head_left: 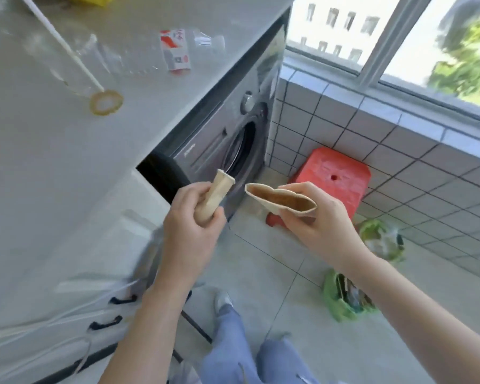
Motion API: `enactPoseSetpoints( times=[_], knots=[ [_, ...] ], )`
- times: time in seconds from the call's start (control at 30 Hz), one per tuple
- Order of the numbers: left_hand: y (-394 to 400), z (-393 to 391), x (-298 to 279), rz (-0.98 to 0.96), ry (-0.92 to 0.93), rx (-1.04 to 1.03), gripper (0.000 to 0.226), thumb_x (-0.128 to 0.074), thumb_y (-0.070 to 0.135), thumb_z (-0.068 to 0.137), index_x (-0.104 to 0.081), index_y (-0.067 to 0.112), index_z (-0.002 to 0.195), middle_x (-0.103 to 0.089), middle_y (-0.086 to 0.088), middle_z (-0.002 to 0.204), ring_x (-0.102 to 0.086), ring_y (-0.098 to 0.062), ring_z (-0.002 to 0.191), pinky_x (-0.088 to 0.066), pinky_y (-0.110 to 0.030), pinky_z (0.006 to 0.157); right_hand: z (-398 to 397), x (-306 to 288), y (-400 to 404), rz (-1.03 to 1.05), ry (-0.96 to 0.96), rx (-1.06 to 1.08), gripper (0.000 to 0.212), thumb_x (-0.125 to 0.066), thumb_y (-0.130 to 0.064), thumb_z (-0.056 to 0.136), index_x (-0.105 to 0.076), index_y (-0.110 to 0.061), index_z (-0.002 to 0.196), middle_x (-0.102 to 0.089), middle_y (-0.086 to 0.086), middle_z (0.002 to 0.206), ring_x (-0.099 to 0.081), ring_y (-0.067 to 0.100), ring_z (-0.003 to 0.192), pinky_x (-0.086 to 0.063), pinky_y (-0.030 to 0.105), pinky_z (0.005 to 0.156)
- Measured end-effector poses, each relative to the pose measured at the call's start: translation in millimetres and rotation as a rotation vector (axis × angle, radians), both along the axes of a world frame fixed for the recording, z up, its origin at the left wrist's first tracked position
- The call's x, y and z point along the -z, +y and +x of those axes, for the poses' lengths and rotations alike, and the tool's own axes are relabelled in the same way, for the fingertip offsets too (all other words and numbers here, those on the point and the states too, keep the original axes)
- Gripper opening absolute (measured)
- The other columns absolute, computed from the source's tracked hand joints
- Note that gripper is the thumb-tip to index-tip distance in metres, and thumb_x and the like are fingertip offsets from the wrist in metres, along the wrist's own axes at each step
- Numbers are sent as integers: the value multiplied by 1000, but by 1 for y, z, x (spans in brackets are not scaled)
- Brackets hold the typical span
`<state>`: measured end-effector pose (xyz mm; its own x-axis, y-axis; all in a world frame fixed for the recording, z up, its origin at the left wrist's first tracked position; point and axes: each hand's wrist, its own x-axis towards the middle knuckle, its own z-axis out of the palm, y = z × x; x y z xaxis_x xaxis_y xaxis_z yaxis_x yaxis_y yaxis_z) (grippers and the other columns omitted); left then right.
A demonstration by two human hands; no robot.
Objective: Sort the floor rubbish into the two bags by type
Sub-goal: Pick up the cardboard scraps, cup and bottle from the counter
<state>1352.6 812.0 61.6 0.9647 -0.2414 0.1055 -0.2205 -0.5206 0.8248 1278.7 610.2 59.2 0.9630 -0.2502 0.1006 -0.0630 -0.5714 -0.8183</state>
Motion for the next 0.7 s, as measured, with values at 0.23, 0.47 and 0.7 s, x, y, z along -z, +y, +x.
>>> enactPoseSetpoints(
  times=[0.23,0.47,0.7],
  knots=[
    [-123,-79,58,7,138,234,30,-68,6,79,-62,23,103,-60,11,103,-55,3,95,-40,-12,82,-132,50,-112,85,220,281,24,-67,-25,84,-60,-28,107,-66,-15,102,-63,3,92,-57,31,75],
    [-247,-131,128,124,294,506,22,-68,14,83,-58,26,99,-55,8,103,-53,3,88,-35,-3,73,-221,106,-205,231,418,650,21,-67,-20,85,-61,-19,105,-68,-8,92,-62,13,87,-49,22,71],
    [-354,-170,227,314,658,505,13,-61,28,87,-60,15,85,-55,-3,86,-56,-26,79,-45,-38,71,-280,191,-294,311,689,910,15,-65,-28,85,-60,-21,98,-66,1,89,-62,20,87,-50,31,73]
  ],
)
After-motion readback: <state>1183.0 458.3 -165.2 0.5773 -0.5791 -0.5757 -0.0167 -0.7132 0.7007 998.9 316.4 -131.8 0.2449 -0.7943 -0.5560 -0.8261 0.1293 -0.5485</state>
